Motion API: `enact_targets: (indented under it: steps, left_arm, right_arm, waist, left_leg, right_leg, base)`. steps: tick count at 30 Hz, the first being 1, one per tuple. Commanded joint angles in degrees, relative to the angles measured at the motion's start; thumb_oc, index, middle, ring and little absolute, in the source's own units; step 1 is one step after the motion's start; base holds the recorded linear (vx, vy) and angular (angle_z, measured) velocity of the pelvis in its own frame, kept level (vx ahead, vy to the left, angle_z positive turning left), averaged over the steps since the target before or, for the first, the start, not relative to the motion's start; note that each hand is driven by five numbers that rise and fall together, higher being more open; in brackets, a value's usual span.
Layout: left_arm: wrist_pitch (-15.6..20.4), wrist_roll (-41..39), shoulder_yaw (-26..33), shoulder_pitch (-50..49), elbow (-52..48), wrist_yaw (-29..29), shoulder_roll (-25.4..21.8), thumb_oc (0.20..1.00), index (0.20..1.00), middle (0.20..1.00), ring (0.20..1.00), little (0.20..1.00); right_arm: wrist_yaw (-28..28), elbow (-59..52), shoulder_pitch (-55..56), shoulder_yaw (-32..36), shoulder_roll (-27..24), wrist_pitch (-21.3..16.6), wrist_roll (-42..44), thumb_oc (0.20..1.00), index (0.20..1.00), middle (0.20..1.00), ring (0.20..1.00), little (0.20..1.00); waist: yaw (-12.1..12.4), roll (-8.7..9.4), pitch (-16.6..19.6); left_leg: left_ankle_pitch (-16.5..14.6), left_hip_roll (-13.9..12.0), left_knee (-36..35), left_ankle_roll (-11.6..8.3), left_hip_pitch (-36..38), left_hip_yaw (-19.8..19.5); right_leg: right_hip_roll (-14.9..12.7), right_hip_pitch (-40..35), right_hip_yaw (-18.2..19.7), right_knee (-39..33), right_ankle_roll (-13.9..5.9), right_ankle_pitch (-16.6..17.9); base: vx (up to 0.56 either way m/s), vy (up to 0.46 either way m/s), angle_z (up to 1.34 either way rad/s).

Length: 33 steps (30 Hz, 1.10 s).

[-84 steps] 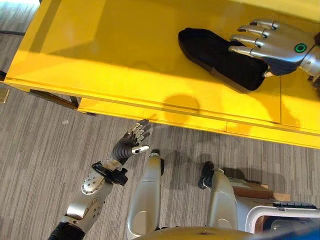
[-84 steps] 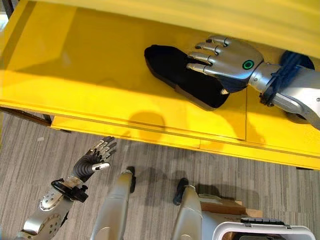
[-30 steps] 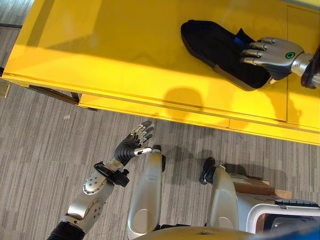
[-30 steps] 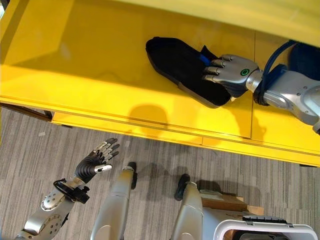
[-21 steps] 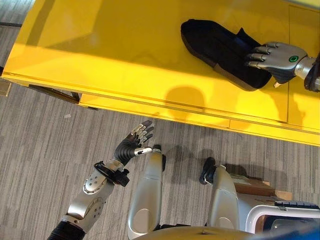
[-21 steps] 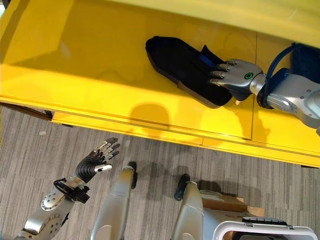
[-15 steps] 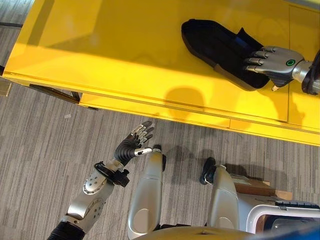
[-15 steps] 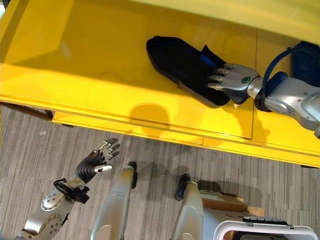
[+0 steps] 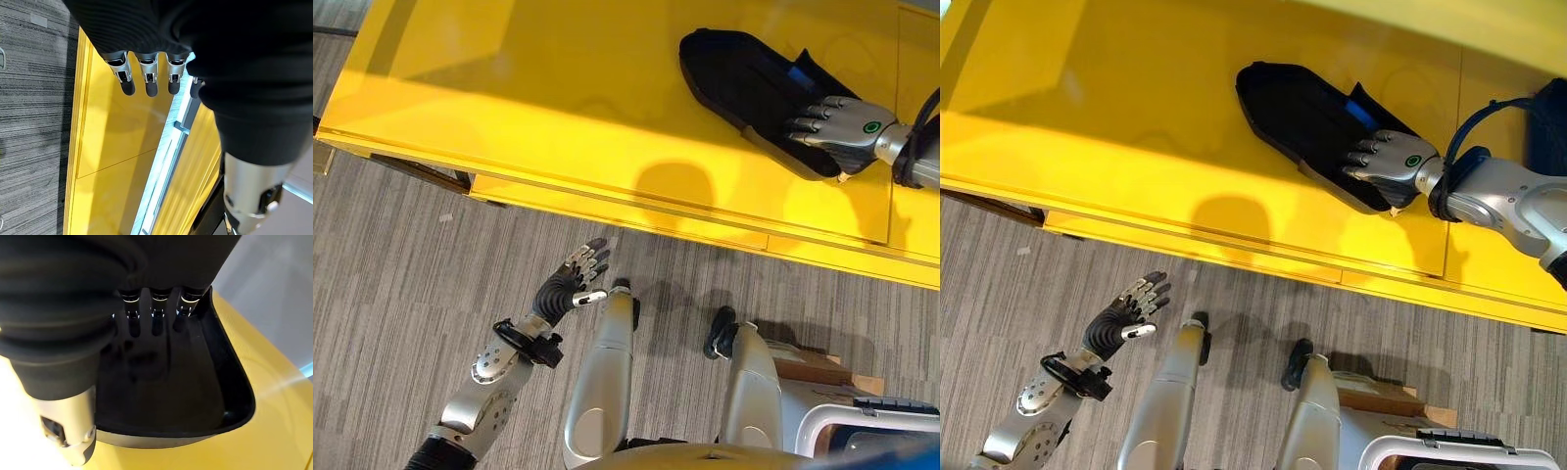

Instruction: Move parts from the plastic box to the shelf.

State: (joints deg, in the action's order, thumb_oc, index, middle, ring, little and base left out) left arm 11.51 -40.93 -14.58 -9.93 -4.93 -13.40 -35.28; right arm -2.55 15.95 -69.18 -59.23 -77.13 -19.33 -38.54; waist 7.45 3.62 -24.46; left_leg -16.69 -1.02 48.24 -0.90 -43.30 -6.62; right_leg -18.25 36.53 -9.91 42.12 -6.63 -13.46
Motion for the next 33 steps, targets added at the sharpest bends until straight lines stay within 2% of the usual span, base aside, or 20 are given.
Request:
enact_targets:
  steps: [1,9,19,20,21,26,29,30,31,33]
  left_arm:
    - [1.94,1.07,0.92,-2.71,-4.99,-0.57,-1.83,1.000,1.000,1.000,1.000,1.000]
    - [2.05,1.31,1.55,-3.21,-5.13,-0.29,-1.74,1.000,1.000,1.000,1.000,1.000]
    - [1.74,1.29,1.62,-2.92,-4.92,-0.08,-1.93,1.000,1.000,1.000,1.000,1.000]
    - [1.67,1.34,1.53,-2.85,-4.81,-0.10,-2.06,1.000,1.000,1.000,1.000,1.000]
    - [1.61,1.26,1.49,-2.84,-4.80,-0.07,-1.93,1.000,1.000,1.000,1.000,1.000]
    - [1.42,1.66,1.47,-2.65,-4.40,0.04,-1.24,1.000,1.000,1.000,1.000,1.000]
    - [1.60,1.44,1.65,-2.31,-4.29,0.62,0.04,1.000,1.000,1.000,1.000,1.000]
    - [1.90,1.22,1.83,-2.01,-4.11,1.08,1.12,1.000,1.000,1.000,1.000,1.000]
    - [1.91,1.21,1.66,-1.92,-4.09,1.08,0.53,1.000,1.000,1.000,1.000,1.000]
    - [2.10,0.96,1.79,-1.57,-4.15,1.33,1.41,1.000,1.000,1.000,1.000,1.000]
  right_arm:
    - [-0.16,1.16,-0.56,1.93,-1.00,1.93,1.42,1.000,1.000,1.000,1.000,1.000]
    - [-1.10,3.48,0.48,0.52,0.00,1.98,0.30,1.000,1.000,1.000,1.000,1.000]
    - [-2.34,6.59,-1.73,-4.47,-0.69,2.60,-4.57,1.000,1.000,1.000,1.000,1.000]
    - [-2.59,7.05,-2.48,-5.44,-0.49,2.64,-5.14,0.464,0.464,0.464,0.464,0.464]
    - [-2.59,7.58,-2.96,-6.24,-0.34,2.85,-5.43,0.200,0.200,0.200,0.200,0.200]
    - [-3.33,6.28,-1.65,-4.59,-0.34,3.22,-4.95,0.200,0.200,0.200,0.200,0.200]
    - [-1.84,5.56,5.19,5.62,1.01,4.85,-0.31,0.200,0.200,0.200,0.200,0.200]
    - [-0.13,5.65,9.97,13.98,3.28,6.16,3.78,0.200,0.200,0.200,0.200,0.200]
    - [-0.20,5.19,11.78,15.82,3.20,6.21,3.61,0.200,0.200,0.200,0.200,0.200]
    - [0.93,2.83,17.80,24.58,6.31,7.09,6.43,0.200,0.200,0.200,0.200,0.200]
  waist:
    - [1.21,-0.22,1.32]
    - [1.81,-0.42,0.67]
    - [1.77,-0.23,0.37]
    - [1.82,-0.20,0.39]
    - [1.74,-0.24,0.37]
    - [1.22,-0.33,0.29]
    - [0.58,-0.67,0.19]
    - [0.15,-1.05,0.07]
    - [0.62,-0.67,0.09]
    - [0.32,-0.99,-0.08]
  left_leg:
    - [3.81,-3.09,-2.66,-2.75,-1.15,-2.70]
    - [3.94,-2.88,-2.41,-2.57,-2.05,-2.55]
    - [3.76,-2.85,-2.10,-2.46,-2.56,-2.58]
    - [3.72,-2.86,-2.05,-2.46,-2.62,-2.54]
    - [3.71,-2.85,-1.97,-2.46,-2.67,-2.49]
    - [3.76,-2.87,-2.10,-2.41,-2.60,-2.36]
    - [3.86,-2.84,-2.20,-2.27,-2.61,-2.20]
    - [3.82,-2.84,-2.07,-2.12,-2.57,-2.03]
    - [3.81,-2.82,-2.06,-2.12,-2.56,-2.04]
    - [3.62,-2.72,-1.95,-1.96,-2.43,-1.87]
  right_leg:
    - [0.30,2.16,3.97,8.07,-0.98,-0.55]
    - [0.04,2.85,3.69,8.31,-1.08,-0.34]
    - [0.01,3.72,4.03,8.79,-1.08,-0.43]
    - [-0.02,3.82,4.04,8.88,-1.09,-0.43]
    - [-0.01,3.87,4.13,8.92,-1.08,-0.42]
    - [0.03,3.79,4.20,8.77,-1.03,-0.24]
    - [0.14,4.05,4.44,8.77,-1.00,-0.05]
    - [0.22,4.13,4.58,8.73,-0.99,0.05]
    - [0.20,4.11,4.57,8.74,-1.00,0.03]
    - [0.24,4.09,4.73,8.87,-0.89,-0.07]
  base:
    - [0.00,0.000,0.00]
    - [0.00,0.000,0.00]
    - [0.00,0.000,0.00]
    - [0.00,0.000,0.00]
    - [0.00,0.000,0.00]
    - [0.00,0.000,0.00]
    - [0.00,0.000,0.00]
    - [0.00,0.000,0.00]
    - [-0.01,0.025,-0.04]
    - [0.00,0.020,-0.09]
